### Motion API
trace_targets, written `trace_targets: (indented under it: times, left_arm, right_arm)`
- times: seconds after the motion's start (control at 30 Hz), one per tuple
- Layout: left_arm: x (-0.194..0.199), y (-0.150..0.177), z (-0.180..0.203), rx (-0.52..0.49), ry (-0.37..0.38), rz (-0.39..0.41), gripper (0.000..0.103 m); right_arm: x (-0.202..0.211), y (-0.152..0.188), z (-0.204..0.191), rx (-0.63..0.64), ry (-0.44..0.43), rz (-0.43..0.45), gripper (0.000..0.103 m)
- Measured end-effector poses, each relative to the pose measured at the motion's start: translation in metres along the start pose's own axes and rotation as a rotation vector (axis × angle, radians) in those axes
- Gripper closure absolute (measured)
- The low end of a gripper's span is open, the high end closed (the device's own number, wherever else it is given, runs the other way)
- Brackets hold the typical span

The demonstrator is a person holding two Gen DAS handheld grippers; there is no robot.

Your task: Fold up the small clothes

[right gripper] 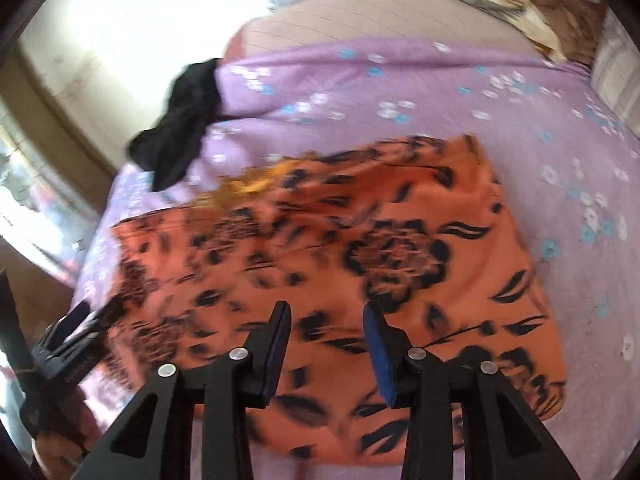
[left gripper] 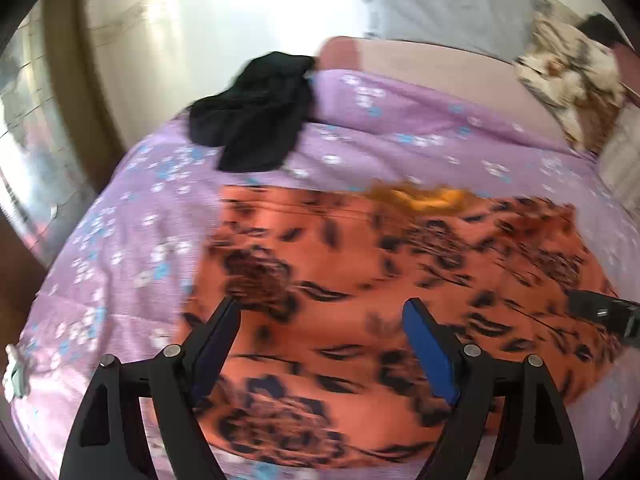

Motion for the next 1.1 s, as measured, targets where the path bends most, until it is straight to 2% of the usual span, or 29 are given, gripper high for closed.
trace_targets:
  times: [0.07, 0.1, 0.17, 0.3, 0.37, 0.5, 0.57, 0.6, 0.67, 0.77, 0.87, 0.97, 1.1]
  left_arm:
    - [-0.013, 0.011, 0.012, -0.030, 0.014, -0.063, 0.019]
    - [-0.026, 0.021, 0.017, -0.045, 0.015, -0.120, 0.019]
    - [-0.039, 0.032, 0.019, -0.054, 0.001, -0.165, 0.018]
    - [-0.039, 0.027, 0.017, -0.046, 0.009, -0.155, 0.016]
    - [-0.037, 0.020, 0.015, -0.007, 0.040, -0.137, 0.016]
    - [-0.040, 0.001, 0.020, 0.045, 0.084, -0.107, 0.016]
    - [-0.047, 0.002, 0.024, 0.037, 0.090, -0.132, 0.016]
    - [-0.060, 0.007, 0.026, 0.031, 0.092, -0.178, 0.016]
    - [-0.072, 0.015, 0.029, 0.032, 0.094, -0.223, 0.015]
    - [-0.073, 0.013, 0.032, -0.014, 0.071, -0.211, 0.012]
    - [-0.065, 0.008, 0.026, 0.022, 0.083, -0.201, 0.013]
    - [-0.049, 0.007, 0.017, 0.015, 0.046, -0.171, 0.013]
    - [-0.031, 0.022, -0.006, 0.036, -0.013, -0.168, 0.013]
  right_arm:
    - [-0.008, 0.011, -0.010, 0.020, -0.010, -0.041, 0.061]
    - [-0.018, 0.019, -0.010, 0.025, 0.002, -0.077, 0.062]
    - [-0.039, 0.034, -0.005, 0.018, 0.026, -0.154, 0.061]
    - [-0.032, 0.025, -0.002, -0.031, -0.015, -0.149, 0.062]
    - [-0.021, 0.011, 0.004, -0.060, -0.034, -0.102, 0.062]
    - [-0.014, -0.024, 0.045, -0.140, 0.009, -0.027, 0.062]
    - [-0.019, -0.036, 0.070, -0.205, 0.013, -0.033, 0.062]
    - [-0.026, -0.039, 0.080, -0.222, 0.023, -0.041, 0.062]
    - [-0.039, -0.040, 0.095, -0.243, 0.034, -0.053, 0.062]
    - [-0.046, -0.041, 0.096, -0.239, 0.028, -0.035, 0.062]
    - [-0.036, -0.043, 0.084, -0.223, 0.018, -0.023, 0.062]
    - [-0.019, -0.034, 0.070, -0.213, 0.000, -0.016, 0.062]
    - [0.007, -0.009, 0.052, -0.137, 0.045, -0.042, 0.062]
Point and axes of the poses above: each gripper's, at about its wrist camera, not at the fingertips, and x roughly against the way its jaws point, z to its right, y to its underside, the point moved 9 cm from there along -x, roughly the way its jaws point, and after that the axes turned 1 degree about -y, right-handed, at the moved point
